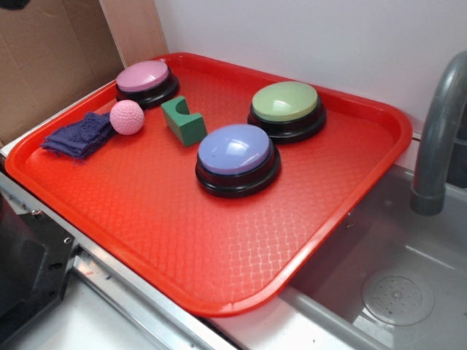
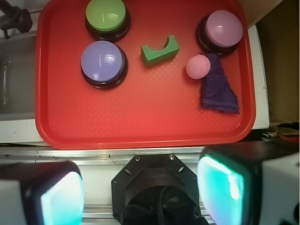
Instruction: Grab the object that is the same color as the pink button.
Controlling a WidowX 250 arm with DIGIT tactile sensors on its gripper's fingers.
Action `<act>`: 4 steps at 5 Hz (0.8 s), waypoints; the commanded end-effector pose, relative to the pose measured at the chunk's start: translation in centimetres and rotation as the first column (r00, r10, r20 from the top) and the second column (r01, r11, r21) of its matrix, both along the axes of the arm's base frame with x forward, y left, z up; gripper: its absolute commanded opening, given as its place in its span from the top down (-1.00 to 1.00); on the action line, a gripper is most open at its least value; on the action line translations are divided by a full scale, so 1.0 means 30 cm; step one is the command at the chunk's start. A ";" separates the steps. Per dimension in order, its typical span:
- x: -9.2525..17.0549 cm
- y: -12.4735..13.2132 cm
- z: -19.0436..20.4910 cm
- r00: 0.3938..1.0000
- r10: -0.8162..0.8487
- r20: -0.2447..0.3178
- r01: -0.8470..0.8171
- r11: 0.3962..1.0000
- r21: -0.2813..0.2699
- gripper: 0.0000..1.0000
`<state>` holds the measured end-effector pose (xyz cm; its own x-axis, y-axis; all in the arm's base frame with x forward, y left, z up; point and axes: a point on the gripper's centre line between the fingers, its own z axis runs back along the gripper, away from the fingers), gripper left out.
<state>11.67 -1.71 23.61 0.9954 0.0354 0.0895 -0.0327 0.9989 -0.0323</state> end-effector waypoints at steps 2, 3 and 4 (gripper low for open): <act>0.030 0.084 -0.048 1.000 -0.001 0.004 0.001 1.000 -0.027 -1.00; 0.100 0.204 -0.142 1.000 0.030 -0.002 -0.030 1.000 -0.001 -1.00; 0.155 0.289 -0.222 0.998 0.056 0.016 -0.057 0.993 0.106 -1.00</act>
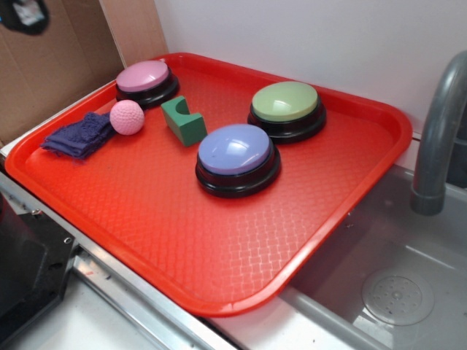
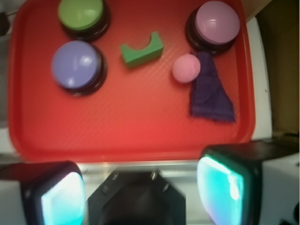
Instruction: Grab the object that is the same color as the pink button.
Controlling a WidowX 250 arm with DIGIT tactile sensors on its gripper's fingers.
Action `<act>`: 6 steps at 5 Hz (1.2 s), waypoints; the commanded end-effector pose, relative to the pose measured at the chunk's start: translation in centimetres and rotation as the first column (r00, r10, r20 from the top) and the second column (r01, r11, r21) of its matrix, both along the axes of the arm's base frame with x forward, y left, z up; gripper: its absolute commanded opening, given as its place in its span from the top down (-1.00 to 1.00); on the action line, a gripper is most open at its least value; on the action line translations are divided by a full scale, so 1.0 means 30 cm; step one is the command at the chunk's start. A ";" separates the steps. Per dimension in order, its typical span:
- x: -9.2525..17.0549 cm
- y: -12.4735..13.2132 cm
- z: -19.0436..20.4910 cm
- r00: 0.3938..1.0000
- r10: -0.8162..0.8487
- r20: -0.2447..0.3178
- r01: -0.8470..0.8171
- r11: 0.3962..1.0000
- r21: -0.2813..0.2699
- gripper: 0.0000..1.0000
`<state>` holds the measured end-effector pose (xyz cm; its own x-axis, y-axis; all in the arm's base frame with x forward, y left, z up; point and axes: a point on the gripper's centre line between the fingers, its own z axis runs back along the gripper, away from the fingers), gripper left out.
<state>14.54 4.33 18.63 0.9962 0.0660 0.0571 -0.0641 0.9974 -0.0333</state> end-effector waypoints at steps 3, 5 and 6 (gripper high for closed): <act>0.194 0.178 -0.245 0.985 -0.104 0.140 0.040 0.915 0.403 -1.00; 0.242 0.187 -0.353 0.985 -0.110 0.133 0.057 0.933 0.355 -1.00; 0.255 0.199 -0.405 0.987 -0.111 0.114 0.069 0.945 0.321 -1.00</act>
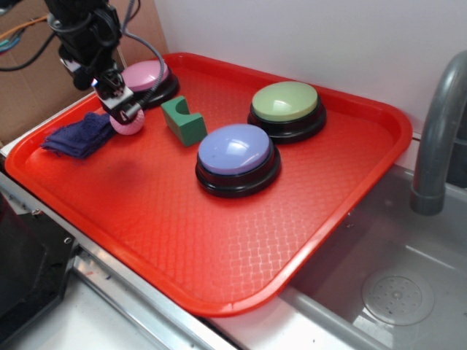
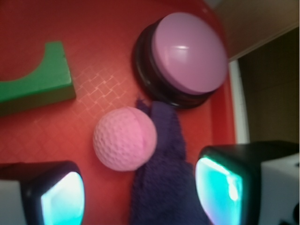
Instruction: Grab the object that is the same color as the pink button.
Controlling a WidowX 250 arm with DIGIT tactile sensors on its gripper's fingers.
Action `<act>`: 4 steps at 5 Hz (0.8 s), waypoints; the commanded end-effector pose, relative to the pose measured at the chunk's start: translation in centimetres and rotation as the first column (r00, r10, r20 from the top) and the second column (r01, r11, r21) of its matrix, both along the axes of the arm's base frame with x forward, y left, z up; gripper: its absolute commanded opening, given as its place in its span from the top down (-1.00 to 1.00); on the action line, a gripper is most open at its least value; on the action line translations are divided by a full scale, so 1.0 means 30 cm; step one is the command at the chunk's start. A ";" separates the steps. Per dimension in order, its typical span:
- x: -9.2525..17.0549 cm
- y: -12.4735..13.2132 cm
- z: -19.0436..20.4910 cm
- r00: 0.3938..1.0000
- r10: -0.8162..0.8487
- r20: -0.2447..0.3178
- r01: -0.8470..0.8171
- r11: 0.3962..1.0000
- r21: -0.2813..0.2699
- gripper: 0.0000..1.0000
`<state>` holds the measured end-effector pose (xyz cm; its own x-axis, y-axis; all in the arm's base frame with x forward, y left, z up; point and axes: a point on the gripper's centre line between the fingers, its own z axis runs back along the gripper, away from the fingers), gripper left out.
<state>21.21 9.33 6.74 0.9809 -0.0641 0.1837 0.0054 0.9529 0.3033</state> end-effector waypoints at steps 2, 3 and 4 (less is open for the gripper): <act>0.051 0.037 -0.082 0.997 0.079 -0.020 -0.079 0.997 -0.003 1.00; 0.049 0.044 -0.081 0.997 0.068 -0.036 -0.069 0.997 -0.024 1.00; 0.045 0.048 -0.083 0.997 0.077 -0.032 -0.078 0.997 -0.029 1.00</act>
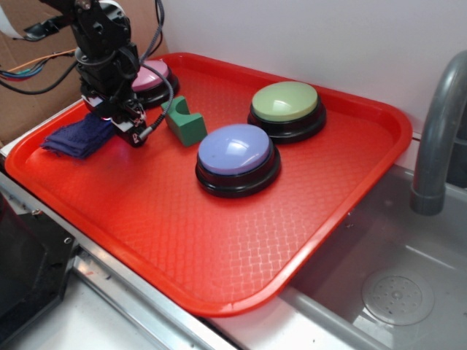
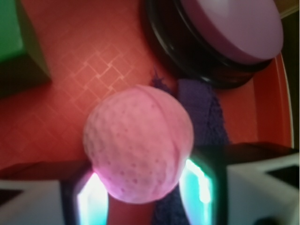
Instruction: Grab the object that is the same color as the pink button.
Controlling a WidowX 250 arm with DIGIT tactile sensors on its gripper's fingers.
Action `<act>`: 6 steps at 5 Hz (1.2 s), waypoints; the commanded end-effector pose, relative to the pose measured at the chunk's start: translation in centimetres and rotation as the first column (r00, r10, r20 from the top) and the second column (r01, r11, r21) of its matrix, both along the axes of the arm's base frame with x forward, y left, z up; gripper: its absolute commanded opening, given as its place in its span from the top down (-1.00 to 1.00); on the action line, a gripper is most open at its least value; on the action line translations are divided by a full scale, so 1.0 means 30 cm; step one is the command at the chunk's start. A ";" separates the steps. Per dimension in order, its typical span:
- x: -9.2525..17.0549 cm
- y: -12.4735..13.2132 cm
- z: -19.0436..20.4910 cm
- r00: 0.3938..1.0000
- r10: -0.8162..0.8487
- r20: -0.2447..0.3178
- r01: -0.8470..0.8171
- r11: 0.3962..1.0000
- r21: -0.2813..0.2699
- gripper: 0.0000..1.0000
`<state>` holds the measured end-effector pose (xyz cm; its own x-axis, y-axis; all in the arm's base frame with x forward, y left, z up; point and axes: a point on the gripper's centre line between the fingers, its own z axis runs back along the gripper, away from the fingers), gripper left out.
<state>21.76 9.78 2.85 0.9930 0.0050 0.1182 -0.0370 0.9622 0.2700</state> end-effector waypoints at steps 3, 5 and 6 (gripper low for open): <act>-0.054 0.003 0.218 0.982 0.177 -0.065 -0.187 0.961 -0.205 1.00; -0.143 -0.143 0.292 0.992 0.038 -0.121 -0.076 0.941 -0.329 1.00; -0.173 -0.200 0.298 0.992 -0.027 -0.123 -0.016 0.942 -0.336 1.00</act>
<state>16.13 2.87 10.65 0.9989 0.0305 -0.0368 -0.0332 0.9967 -0.0744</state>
